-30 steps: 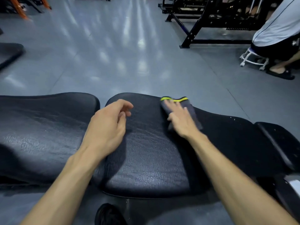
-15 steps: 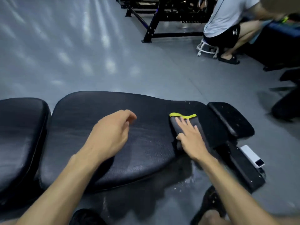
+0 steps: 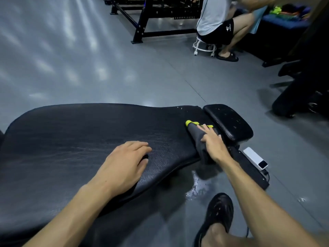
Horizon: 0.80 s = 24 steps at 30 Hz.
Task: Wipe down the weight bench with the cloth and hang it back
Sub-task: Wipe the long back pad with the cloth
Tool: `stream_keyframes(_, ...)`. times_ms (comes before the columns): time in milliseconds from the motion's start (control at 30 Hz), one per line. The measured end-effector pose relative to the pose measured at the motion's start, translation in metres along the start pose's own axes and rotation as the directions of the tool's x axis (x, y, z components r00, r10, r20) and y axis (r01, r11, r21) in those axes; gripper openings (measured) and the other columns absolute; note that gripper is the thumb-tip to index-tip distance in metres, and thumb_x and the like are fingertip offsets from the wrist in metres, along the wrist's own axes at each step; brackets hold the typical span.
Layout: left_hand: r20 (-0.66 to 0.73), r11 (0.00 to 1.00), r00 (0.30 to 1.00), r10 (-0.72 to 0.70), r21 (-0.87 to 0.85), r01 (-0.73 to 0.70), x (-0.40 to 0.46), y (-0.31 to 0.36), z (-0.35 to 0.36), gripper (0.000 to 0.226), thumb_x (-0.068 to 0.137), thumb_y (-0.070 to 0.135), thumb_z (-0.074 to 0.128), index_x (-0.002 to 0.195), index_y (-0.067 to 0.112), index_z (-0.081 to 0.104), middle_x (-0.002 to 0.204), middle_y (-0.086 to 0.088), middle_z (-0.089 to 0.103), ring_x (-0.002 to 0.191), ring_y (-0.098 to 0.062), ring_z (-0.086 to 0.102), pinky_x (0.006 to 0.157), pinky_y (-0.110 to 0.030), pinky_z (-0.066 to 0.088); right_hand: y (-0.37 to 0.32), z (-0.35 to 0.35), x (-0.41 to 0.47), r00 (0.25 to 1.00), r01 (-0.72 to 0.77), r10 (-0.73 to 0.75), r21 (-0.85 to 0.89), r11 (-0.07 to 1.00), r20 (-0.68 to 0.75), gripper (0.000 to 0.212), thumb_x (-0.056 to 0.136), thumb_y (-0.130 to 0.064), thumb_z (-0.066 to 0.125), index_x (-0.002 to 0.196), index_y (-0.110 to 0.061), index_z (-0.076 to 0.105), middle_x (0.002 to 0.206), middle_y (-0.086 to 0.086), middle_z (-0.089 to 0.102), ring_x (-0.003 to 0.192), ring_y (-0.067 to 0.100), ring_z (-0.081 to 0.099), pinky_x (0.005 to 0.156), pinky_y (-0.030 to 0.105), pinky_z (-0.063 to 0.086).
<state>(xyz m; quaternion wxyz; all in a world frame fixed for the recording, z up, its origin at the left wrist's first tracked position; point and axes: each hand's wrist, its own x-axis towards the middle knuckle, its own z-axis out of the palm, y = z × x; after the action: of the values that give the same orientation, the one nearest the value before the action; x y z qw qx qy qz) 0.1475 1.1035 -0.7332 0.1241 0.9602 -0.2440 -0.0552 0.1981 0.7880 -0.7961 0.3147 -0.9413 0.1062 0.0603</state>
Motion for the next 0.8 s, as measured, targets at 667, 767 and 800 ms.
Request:
stream_keyframes(667,-0.009,0.982,0.997,-0.083,0.172,0.083,0.081,-0.016,0.038,0.071,0.099,0.064,0.01,0.162,0.033,0.022,0.17,0.011,0.013,0.158,-0.01,0.007,0.129,-0.037,0.002,0.04,-0.006,0.084,0.995,-0.062,0.049,-0.162,0.985,-0.084,0.061,0.102,-0.033,0.031,0.162,-0.035,0.019,0.171,-0.004,0.009,0.158,0.019,0.006,0.126,0.051,0.004)
stream_keyframes(767,-0.009,0.98,0.996,-0.09,0.175,0.091,0.08,-0.016,0.037,0.07,0.1,0.063,0.012,0.161,0.032,0.024,0.17,0.011,0.016,0.158,-0.011,0.01,0.129,-0.037,0.003,0.033,0.012,0.048,0.976,0.206,-0.214,-0.168,0.964,-0.03,0.066,0.095,-0.035,0.032,0.161,-0.037,0.021,0.17,-0.011,0.011,0.157,0.013,0.004,0.126,0.043,0.001)
stream_keyframes(800,-0.01,0.979,0.996,-0.091,0.18,0.092,0.081,-0.015,0.037,0.07,0.1,0.063,0.012,0.161,0.032,0.025,0.169,0.01,0.017,0.158,-0.011,0.011,0.128,-0.036,0.003,0.037,0.014,0.037,0.962,0.271,-0.273,-0.153,0.95,0.009,0.068,0.092,-0.04,0.031,0.16,-0.041,0.021,0.169,-0.016,0.009,0.156,0.006,0.001,0.125,0.038,-0.002)
